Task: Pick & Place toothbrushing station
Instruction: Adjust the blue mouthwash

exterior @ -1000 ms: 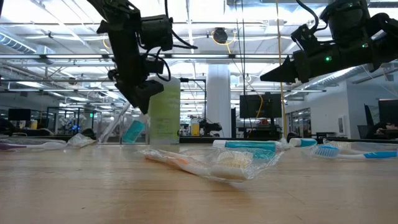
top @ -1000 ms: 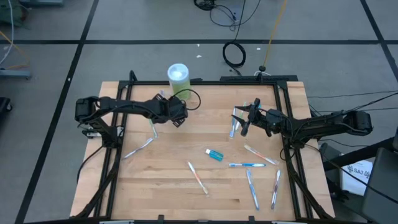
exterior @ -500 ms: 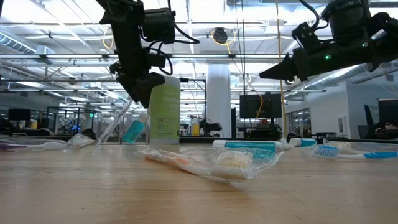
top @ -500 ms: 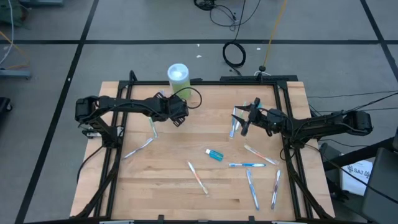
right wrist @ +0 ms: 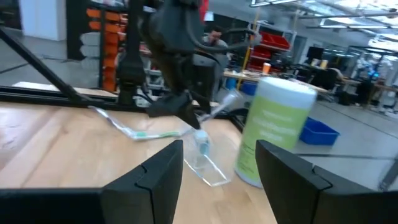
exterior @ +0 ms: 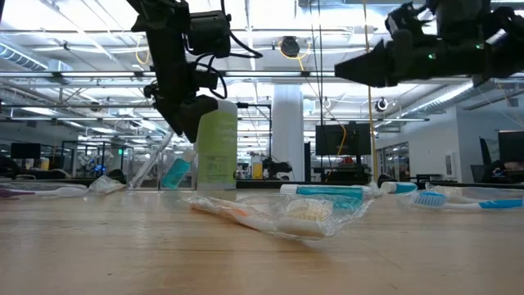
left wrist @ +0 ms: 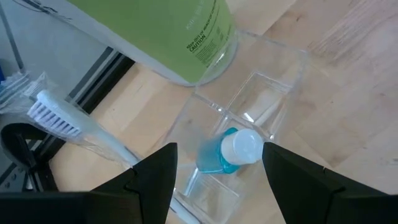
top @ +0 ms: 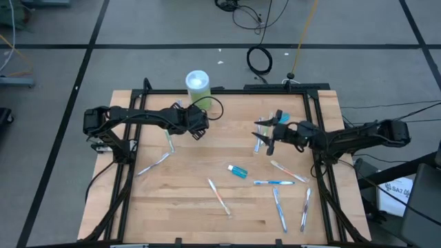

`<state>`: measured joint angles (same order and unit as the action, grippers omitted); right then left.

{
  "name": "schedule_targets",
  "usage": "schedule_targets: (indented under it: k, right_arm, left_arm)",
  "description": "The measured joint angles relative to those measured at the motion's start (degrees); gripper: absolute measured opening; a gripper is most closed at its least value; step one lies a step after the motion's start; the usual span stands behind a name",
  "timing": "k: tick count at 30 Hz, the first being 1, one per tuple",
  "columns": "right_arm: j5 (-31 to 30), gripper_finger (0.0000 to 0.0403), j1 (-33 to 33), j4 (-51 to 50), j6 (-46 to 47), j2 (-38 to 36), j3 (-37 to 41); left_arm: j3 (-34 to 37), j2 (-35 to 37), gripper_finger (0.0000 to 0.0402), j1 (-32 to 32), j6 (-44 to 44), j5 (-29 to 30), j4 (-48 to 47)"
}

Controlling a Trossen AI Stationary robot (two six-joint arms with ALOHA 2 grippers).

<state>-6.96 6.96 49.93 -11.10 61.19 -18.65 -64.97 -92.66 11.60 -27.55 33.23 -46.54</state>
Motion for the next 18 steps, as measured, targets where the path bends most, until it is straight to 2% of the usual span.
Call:
schedule_targets:
  k: [5,11,18]
  right_arm:
    - [1.27,0.0196,-2.21,-2.02,-2.75,9.81,-7.37]
    - [1.12,0.0196,-2.24,-7.13,-4.02,21.48,-16.52]
    - [1.1,0.0196,-2.1,-7.99,-7.49,25.94,-18.47]
  left_arm:
    - [0.0,0.0,0.0241,-0.56,0.23,-0.33,-1.15]
    - [-2.0,0.06,0.0241,-1.63,0.44,-4.73,-12.39]
    - [-2.1,0.76,0.0241,-4.71,8.05,-6.92,-13.24]
